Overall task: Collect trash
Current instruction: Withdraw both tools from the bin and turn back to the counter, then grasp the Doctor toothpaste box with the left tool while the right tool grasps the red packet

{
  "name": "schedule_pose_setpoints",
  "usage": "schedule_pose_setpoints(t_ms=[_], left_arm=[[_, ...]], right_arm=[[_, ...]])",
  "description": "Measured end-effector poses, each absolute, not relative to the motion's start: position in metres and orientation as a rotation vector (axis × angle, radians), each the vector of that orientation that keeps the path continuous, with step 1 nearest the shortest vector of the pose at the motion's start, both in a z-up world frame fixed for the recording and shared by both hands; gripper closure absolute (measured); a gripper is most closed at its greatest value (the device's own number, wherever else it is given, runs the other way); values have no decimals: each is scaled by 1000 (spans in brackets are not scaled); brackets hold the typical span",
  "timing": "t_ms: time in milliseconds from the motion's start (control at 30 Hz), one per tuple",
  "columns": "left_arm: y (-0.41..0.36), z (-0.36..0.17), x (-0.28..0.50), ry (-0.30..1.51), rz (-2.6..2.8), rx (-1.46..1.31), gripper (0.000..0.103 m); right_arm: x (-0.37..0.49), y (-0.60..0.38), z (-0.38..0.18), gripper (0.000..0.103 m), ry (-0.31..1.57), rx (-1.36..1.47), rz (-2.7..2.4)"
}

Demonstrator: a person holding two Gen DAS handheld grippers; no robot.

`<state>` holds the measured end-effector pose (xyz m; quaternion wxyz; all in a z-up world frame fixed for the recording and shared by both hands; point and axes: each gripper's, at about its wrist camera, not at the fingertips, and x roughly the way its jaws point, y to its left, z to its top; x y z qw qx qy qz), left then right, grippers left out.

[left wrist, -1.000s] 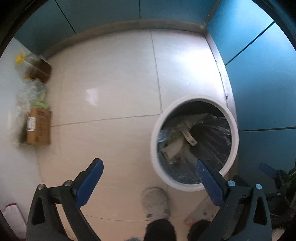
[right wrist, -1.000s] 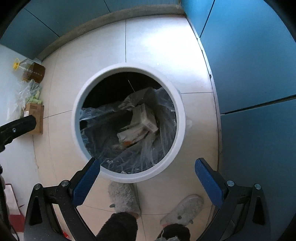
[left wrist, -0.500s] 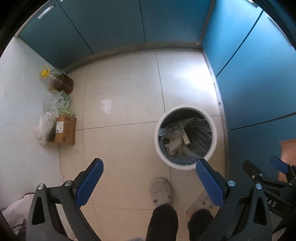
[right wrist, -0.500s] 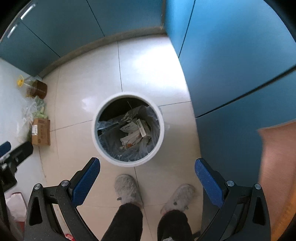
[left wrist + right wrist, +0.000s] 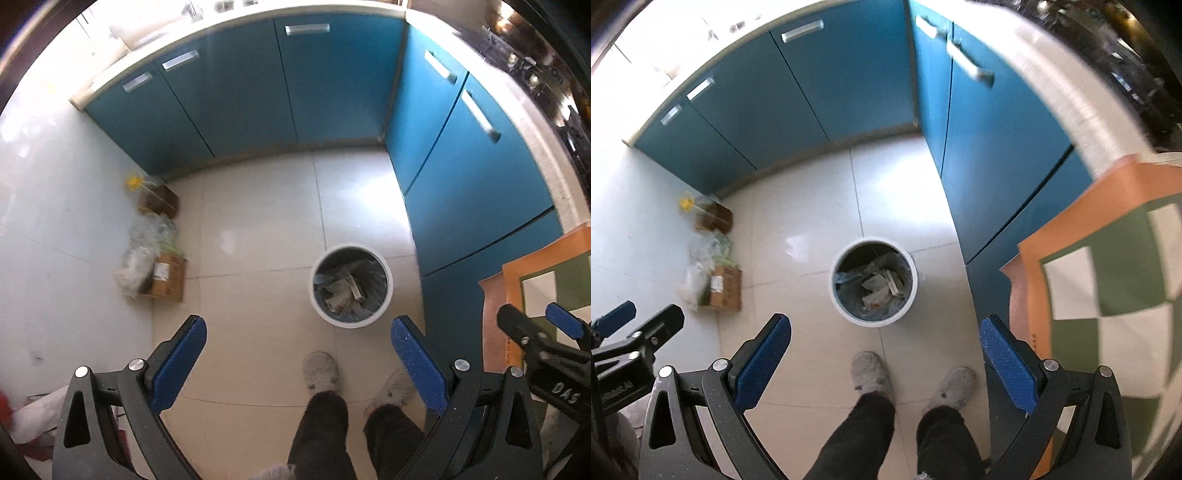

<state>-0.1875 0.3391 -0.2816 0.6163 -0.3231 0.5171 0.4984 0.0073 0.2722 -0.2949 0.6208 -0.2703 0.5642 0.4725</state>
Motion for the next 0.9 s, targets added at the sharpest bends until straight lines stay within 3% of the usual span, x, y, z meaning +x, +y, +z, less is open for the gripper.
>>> schedule_pose_setpoints(t_ms=[200,400,667,700,767,833,867,900], left_arm=[[328,-215,-132,1102,1113,-587,1],[300,-175,-1,1078,893,-391,1],[179,-163,223,1150,492,-53,1],[162,-168,245,1173,453,-16,1],[137,-175,282,1199,392,39,1],[116,-189,311,1226,345,93,1],[110,-190,321,1235,332,108,1],[102,-195,332,1245,314,129,1]], right_arm=[[66,236,-227,0,1302,-388,1042],[183,139,-188,0,1261,-146,773],[336,-89,-226,0,1269,67,129],[349,-113,-237,2,1277,85,66],[363,-143,-260,18,1310,120,7],[370,-152,-273,19,1302,145,15],[370,-148,-273,27,1283,126,39],[371,-141,-275,29,1277,78,42]])
